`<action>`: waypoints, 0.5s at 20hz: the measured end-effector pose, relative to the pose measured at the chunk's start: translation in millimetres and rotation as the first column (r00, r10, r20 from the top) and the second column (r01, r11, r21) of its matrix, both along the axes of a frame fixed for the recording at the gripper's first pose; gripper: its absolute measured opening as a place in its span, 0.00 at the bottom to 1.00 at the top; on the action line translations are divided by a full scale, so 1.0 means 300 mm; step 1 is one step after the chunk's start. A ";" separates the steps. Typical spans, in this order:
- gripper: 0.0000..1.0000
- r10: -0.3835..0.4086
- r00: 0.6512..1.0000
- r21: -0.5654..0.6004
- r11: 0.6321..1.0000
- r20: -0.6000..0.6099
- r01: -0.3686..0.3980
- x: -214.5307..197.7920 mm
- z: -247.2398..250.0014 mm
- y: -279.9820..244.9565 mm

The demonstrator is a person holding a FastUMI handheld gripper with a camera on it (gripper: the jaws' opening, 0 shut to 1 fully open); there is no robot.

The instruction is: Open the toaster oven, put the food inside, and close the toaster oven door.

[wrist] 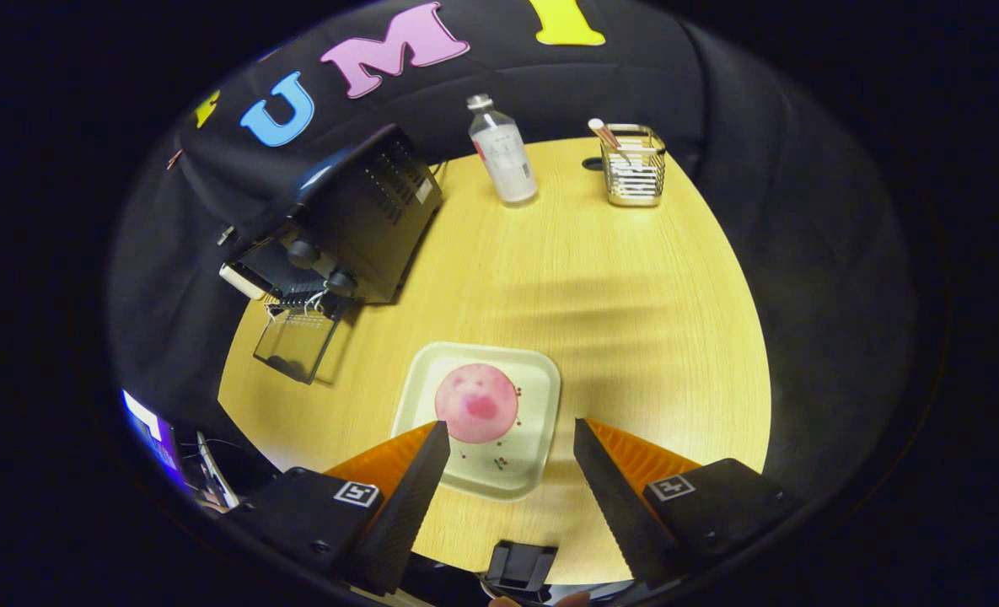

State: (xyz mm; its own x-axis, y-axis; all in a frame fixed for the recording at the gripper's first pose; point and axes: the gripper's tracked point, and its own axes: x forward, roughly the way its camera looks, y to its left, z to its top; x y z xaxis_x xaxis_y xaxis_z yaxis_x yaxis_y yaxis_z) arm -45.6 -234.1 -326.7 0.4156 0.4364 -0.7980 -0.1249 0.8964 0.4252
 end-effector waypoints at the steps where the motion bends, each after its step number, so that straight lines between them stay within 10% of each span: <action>1: 0.98 0.004 1.000 0.008 1.000 -0.030 -0.004 0.002 -0.029 -0.004; 7: 0.96 0.008 0.987 0.061 0.998 -0.161 0.002 0.036 -0.162 0.004; 10: 0.76 -0.018 0.974 0.064 0.997 -0.225 0.033 0.048 -0.202 0.012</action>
